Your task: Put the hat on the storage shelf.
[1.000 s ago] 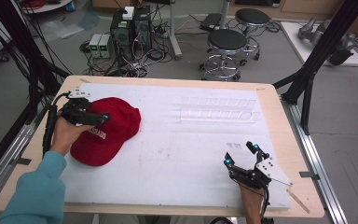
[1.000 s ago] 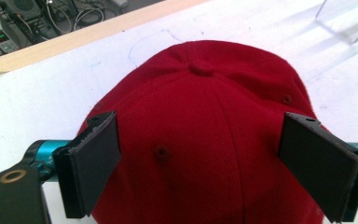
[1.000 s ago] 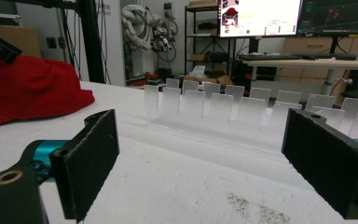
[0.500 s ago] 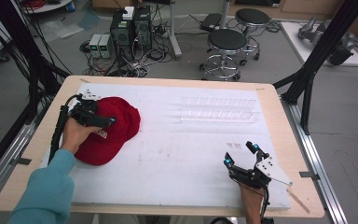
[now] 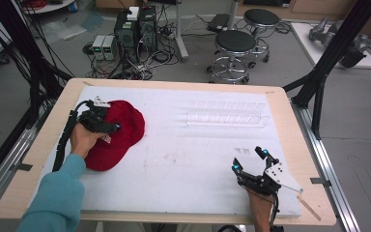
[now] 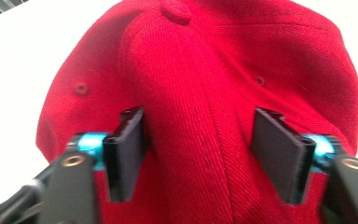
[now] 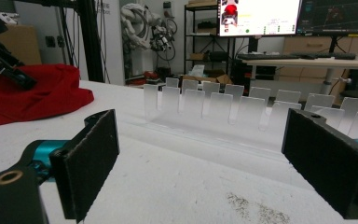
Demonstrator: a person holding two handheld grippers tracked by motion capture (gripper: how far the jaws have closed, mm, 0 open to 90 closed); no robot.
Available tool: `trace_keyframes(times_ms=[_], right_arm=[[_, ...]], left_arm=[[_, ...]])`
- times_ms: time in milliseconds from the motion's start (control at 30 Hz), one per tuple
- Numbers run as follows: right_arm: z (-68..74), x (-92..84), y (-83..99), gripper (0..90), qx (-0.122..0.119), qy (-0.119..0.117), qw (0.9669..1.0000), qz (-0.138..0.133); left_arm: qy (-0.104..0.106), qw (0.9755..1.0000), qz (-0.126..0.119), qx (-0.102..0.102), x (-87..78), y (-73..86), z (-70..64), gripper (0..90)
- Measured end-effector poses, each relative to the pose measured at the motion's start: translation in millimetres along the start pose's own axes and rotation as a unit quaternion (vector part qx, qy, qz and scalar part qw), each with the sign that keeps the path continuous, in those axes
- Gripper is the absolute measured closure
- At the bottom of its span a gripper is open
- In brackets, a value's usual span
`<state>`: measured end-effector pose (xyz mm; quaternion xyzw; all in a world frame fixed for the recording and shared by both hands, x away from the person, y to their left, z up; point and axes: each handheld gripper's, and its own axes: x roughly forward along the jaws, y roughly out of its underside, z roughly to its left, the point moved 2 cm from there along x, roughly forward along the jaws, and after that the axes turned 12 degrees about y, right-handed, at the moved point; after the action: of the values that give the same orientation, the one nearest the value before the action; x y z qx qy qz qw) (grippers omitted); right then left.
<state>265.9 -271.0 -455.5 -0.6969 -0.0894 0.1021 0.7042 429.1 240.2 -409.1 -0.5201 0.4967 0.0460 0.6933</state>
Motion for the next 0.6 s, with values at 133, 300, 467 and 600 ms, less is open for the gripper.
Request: trace_keyframes(times_ms=[133, 300, 467, 600], right_arm=[[0.0, 0.0, 0.0, 10.0, 0.000, 0.000, 1.0000, 0.000], [0.0, -0.2, 0.0, 10.0, 0.001, 0.000, 1.0000, 0.000], [0.0, -0.3, 0.0, 10.0, 0.001, 0.000, 1.0000, -0.001], [0.0, -0.3, 0.1, 10.0, 0.001, 0.000, 1.0000, -0.001]], left_arm=[[0.003, 1.0000, 0.002, 0.001, -1.2, 0.7, 0.3, 54.5], [-0.003, 1.0000, -0.003, 0.009, -0.3, 2.2, -2.0, 66.2], [-0.019, 0.9989, 0.005, 0.042, 2.9, 7.7, -8.6, 82.9], [-0.025, 0.9994, 0.000, 0.023, 1.5, 7.8, -10.0, 87.3]])
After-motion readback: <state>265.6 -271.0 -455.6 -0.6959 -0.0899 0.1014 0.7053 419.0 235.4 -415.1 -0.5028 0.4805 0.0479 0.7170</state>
